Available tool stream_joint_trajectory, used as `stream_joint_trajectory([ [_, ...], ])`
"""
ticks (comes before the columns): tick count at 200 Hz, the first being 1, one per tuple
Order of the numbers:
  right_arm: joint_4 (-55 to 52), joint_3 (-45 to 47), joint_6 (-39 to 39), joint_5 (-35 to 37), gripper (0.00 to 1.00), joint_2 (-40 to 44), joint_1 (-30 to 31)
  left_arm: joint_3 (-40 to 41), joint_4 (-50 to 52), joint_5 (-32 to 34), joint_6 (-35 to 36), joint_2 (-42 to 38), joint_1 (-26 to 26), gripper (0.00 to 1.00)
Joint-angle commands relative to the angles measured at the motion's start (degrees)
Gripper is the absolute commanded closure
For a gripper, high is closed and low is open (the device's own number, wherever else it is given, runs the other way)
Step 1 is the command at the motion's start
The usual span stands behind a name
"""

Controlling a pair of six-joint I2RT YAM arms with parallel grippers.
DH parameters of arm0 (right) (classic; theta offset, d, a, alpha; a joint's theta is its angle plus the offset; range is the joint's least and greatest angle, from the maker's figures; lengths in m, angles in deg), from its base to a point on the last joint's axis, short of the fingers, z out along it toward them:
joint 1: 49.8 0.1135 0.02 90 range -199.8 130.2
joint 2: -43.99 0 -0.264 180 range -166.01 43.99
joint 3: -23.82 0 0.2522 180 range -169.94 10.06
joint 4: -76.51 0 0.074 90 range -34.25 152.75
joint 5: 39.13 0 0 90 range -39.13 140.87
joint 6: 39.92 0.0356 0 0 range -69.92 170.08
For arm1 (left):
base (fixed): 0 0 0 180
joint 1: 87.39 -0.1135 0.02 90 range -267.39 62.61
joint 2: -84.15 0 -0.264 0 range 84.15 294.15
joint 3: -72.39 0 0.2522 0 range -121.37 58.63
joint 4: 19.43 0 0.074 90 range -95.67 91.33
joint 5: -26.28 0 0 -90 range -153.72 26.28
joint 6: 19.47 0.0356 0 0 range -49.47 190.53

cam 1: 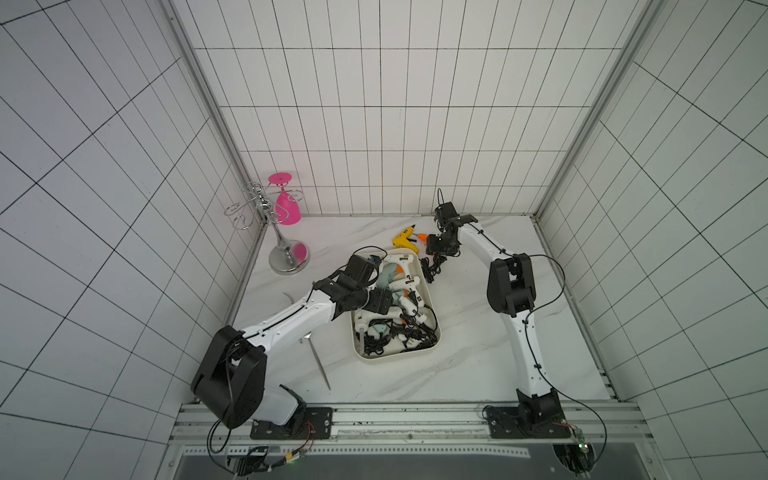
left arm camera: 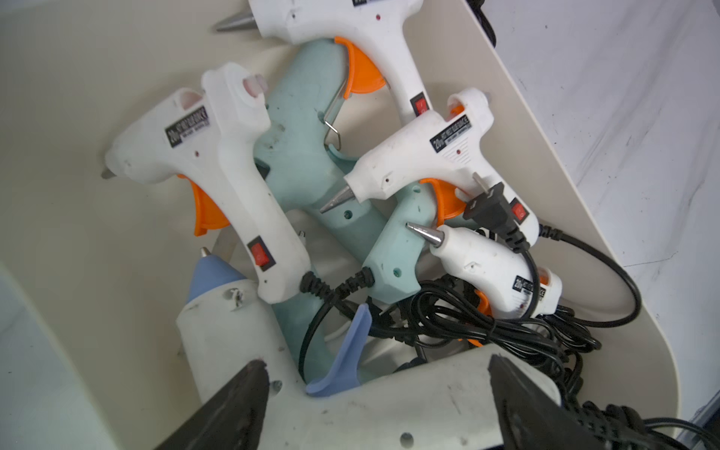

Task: Put the hot melt glue gun into the storage box
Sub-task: Adjust the hot melt adhesive gun in the storage box, then pick up the hot melt adhesive gun from the center of the board.

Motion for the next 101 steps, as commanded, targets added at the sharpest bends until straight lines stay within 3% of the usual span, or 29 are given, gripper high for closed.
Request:
stream_joint_trajectory([
  [1, -2.19, -2.02, -0.86, 4.05, 0.50, -0.49, 0.03, -3.24, 2.46, 3.13, 2.28, -2.19, 0.23, 0.10],
  [45, 2.53, 4.81, -1.21, 6.54, 0.69, 5.17, 0.23, -5.42, 1.14, 7.18, 3.25, -4.14, -0.33, 0.07],
  [101, 9.99, 16.94, -2.52, 10.95, 0.79, 15.92, 0.59, -5.65, -2.66, 6.39, 2.27, -4.13, -1.48, 0.05],
])
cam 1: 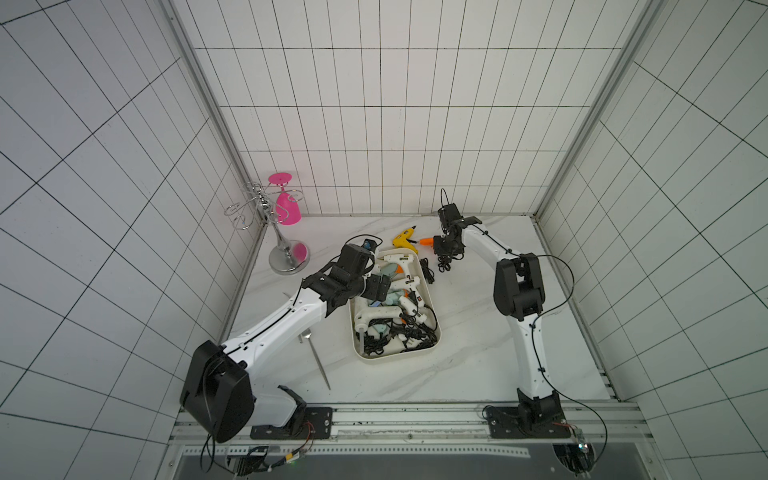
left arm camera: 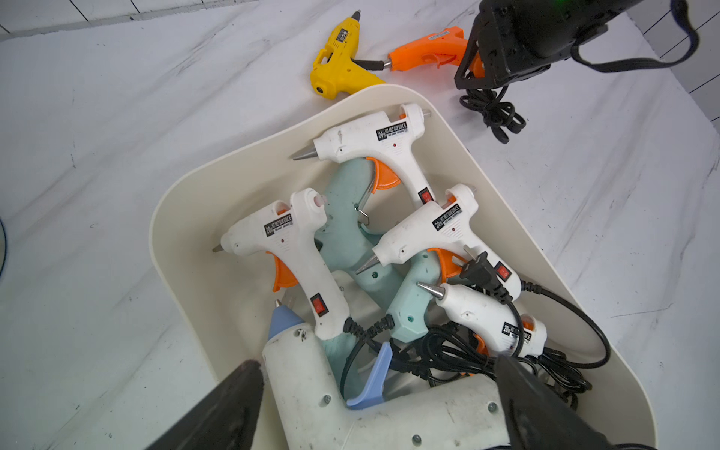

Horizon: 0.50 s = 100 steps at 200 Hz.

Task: Put the hot melt glue gun into the storage box
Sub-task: Pick up the hot melt adhesive gun from the center of the board.

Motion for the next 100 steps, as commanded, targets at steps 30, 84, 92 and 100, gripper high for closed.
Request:
stream_joint_trajectory([
  [30, 9.50, 14.53, -2.01, 3.43, 0.80, 16.78, 1.38, -3.01, -7.23, -0.11, -0.85, 0.96, -1.12, 0.03],
  [84, 11.73, 24.52, -2.87, 4.30, 0.82, 34.43, 4.88, -9.35, -13.40, -11.43, -4.89, 6.58, -2.08, 0.02],
  [92, 11.58, 25.48, -2.97, 3.30, 0.82, 36.66, 5.85, -9.25, -15.79, -14.51, -5.00, 6.97, -2.02, 0.01],
  [100, 11.41, 26.21, -3.82, 2.30, 0.82, 38.66, 6.97, -9.25, -17.68, -15.72, -5.42, 7.29, -1.91, 0.01],
])
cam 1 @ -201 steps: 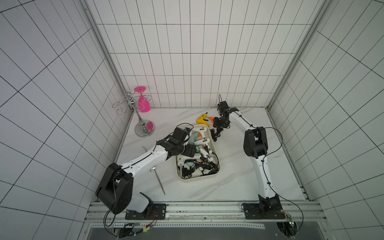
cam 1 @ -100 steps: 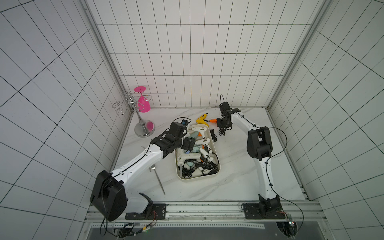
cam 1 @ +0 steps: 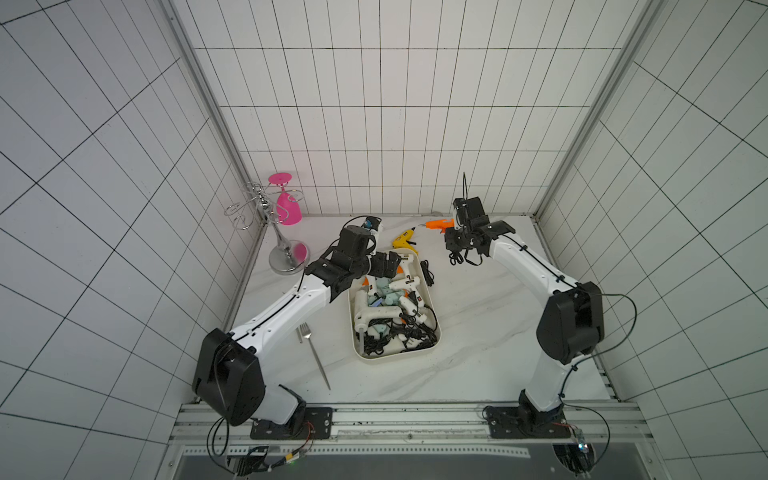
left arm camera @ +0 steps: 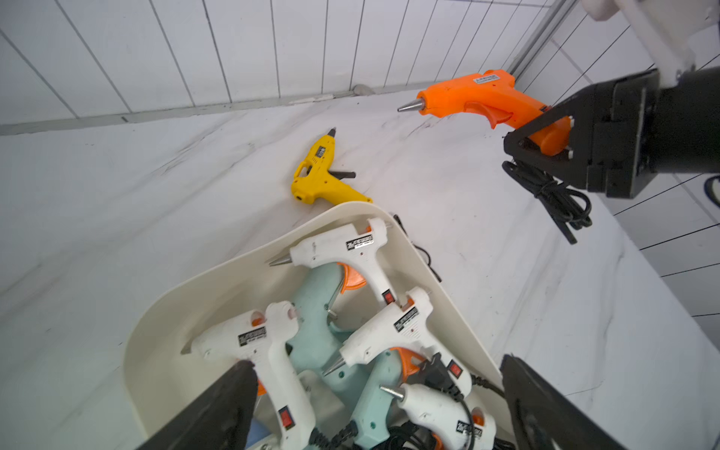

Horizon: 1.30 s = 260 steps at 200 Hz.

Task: Put the hot melt glue gun into the storage box
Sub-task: Pick up the hot melt adhesive gun from the center of the board.

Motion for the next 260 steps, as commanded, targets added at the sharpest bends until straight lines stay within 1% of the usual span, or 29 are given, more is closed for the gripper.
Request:
stream_joint_trajectory([
  [1, 1.55, 3.10, -1.62, -1.16, 0.82, 6.38, 3.04, -1.16, -7.54, -8.25, -2.15, 1.44, -0.03, 0.01],
  [11, 0.21, 3.38, -2.81, -0.82, 0.82, 8.30, 4.78, -1.64, -8.27, -8.61, -0.75, 1.69, 0.14, 0.01],
  [20, -1.30, 3.48, -4.02, -1.11, 0.82, 9.65, 6.28, -2.57, -7.38, -7.11, 1.63, 1.59, 0.42, 0.01],
  [52, -5.48, 4.95, -6.60, 0.90, 0.82, 14.44, 10.31, -4.26, -1.48, -0.15, 15.33, -0.96, 1.28, 0.01],
  [65, -6.72, 5.77, -7.22, 0.59, 0.82, 16.17, 11.43, -4.44, 0.33, 0.57, 19.39, -2.28, 1.30, 0.01],
  [75, -7.55, 6.31, -7.71, -0.02, 0.82, 17.15, 12.23, -4.38, 1.49, -0.59, 21.94, -3.12, 1.33, 0.01],
  [113, -7.39, 9.18, -10.32, -1.74, 0.82, 20.14, 16.00, -2.77, 2.99, -1.00, 26.81, -4.68, 1.95, 0.02],
  [162, -7.14, 8.87, -11.81, -2.48, 0.82, 19.55, 19.41, -2.75, 3.97, -2.67, 28.25, -3.96, 2.70, 0.05],
  [179, -6.53, 8.71, -12.13, -2.84, 0.82, 19.47, 20.21, -3.11, 4.82, -2.56, 28.52, -3.28, 2.69, 0.10],
  [198, -5.43, 9.20, -12.46, -3.29, 0.82, 19.45, 20.96, -3.07, 5.07, -1.80, 28.74, -3.02, 2.65, 0.19],
  [214, -3.99, 9.87, -12.32, -3.77, 0.82, 19.38, 21.23, -3.12, 5.39, -1.79, 29.20, -2.96, 2.67, 0.28],
  [231, -2.14, 10.28, -11.56, -4.29, 0.82, 19.21, 21.41, -2.76, 5.79, -2.12, 29.40, -3.00, 2.68, 0.41],
  [254, 1.33, 11.49, -10.81, -5.14, 0.81, 19.19, 21.63, -1.73, 6.13, -3.44, 29.19, -3.40, 2.68, 0.51],
  [260, 2.17, 11.79, -10.72, -5.41, 0.81, 19.21, 21.67, -1.35, 6.12, -3.63, 29.07, -3.61, 2.64, 0.55],
])
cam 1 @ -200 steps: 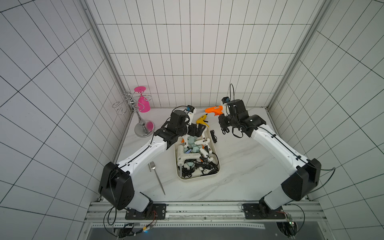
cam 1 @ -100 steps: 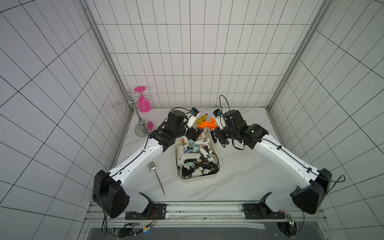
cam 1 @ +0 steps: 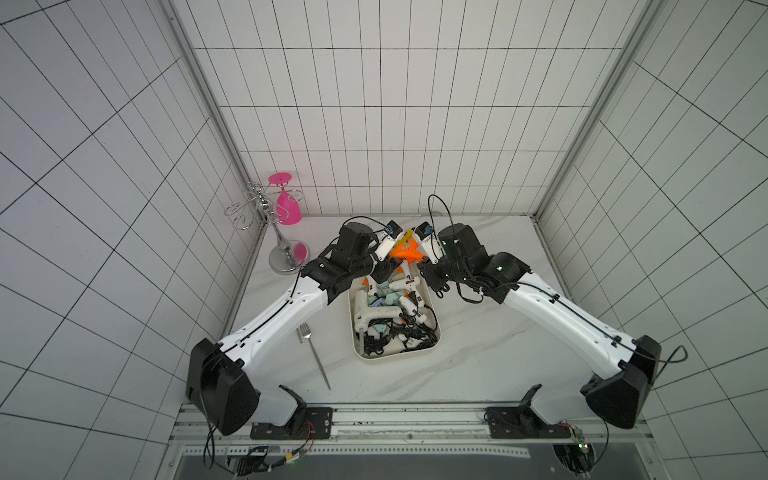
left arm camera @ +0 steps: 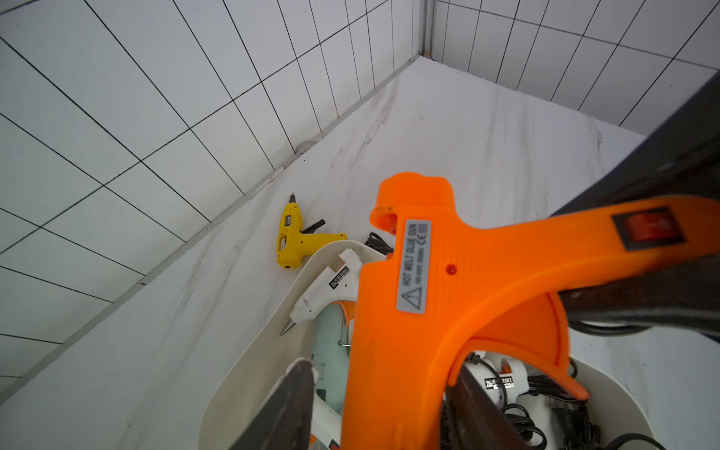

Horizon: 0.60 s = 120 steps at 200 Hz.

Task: Put the hot melt glue gun into the storage box
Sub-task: Pick up the hot melt adhesive gun from the center of the board, then place the hot melt adhesive gun in the storage box.

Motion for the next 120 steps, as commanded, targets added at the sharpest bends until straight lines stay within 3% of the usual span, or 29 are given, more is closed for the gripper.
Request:
stream_joint_trajectory([
  [1, 5.65, 2.15, 0.87, -1.77, 0.81, 0.39, 0.75, 1.44, 0.57, -1.27, -0.01, -0.10, -0.06, 0.56],
  [21, 7.05, 2.78, 1.80, -2.55, 0.77, -0.52, 0.91, 2.69, 0.00, -0.39, -0.68, -0.64, 0.00, 0.67],
  [49, 8.73, 3.40, 3.19, -2.75, 0.65, -2.27, 0.89, 3.00, 0.37, 0.60, -0.39, -0.79, -0.09, 0.75],
  [73, 9.12, 3.06, 3.96, -2.65, 0.45, -3.98, 0.76, 3.92, 0.99, 1.38, -0.16, -1.24, -0.08, 0.87],
  [92, 9.06, 3.20, 5.40, -0.87, 0.32, -4.99, 0.62, 5.78, 0.92, 2.69, -0.06, -1.84, -0.08, 0.90],
  [120, 10.28, 5.71, 7.70, -0.64, 0.28, -3.41, -1.32, 9.62, 0.38, 5.25, -0.27, -2.04, -0.14, 0.92],
])
